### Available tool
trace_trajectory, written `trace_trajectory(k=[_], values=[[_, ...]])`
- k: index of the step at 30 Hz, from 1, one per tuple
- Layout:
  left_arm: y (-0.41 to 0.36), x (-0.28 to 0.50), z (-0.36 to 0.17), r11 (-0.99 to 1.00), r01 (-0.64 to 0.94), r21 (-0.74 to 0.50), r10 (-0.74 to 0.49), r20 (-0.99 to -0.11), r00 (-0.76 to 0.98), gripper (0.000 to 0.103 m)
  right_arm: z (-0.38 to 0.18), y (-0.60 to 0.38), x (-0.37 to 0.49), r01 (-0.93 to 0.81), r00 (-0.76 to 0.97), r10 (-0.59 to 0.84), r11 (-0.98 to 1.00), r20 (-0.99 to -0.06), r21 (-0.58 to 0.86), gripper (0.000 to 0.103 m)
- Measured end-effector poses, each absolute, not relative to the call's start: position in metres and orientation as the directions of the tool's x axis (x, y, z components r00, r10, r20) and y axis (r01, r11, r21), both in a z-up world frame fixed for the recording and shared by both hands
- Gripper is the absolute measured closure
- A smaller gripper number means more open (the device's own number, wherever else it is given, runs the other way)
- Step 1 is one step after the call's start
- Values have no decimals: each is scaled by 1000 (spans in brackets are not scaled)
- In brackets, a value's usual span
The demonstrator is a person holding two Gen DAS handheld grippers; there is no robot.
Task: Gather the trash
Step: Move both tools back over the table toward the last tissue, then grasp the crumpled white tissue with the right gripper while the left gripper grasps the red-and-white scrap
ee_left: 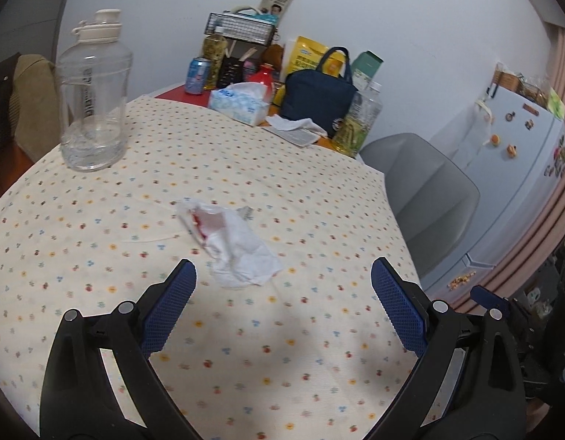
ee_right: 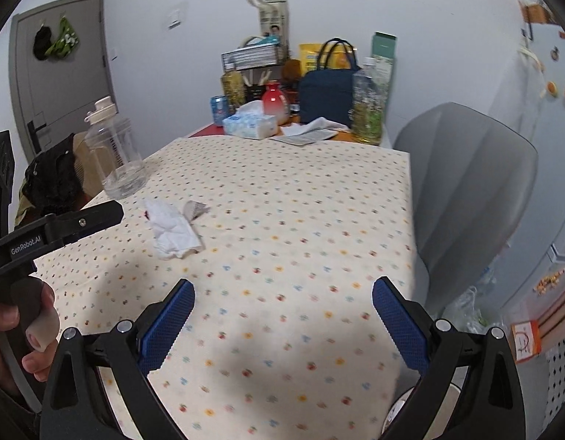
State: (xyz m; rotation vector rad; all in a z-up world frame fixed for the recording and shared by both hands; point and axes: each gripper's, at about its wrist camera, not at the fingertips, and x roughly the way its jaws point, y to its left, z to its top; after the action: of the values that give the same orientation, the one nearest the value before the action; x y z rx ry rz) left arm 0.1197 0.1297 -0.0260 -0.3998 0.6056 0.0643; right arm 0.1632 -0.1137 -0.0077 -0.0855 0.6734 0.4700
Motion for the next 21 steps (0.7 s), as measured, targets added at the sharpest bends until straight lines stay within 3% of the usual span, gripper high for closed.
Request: trace_trajectory(k=[21], values=[[235,96,-56,843,-380,-381,84,-604,793,8,-33,21,200,-611,561,470,791,-681,43,15]])
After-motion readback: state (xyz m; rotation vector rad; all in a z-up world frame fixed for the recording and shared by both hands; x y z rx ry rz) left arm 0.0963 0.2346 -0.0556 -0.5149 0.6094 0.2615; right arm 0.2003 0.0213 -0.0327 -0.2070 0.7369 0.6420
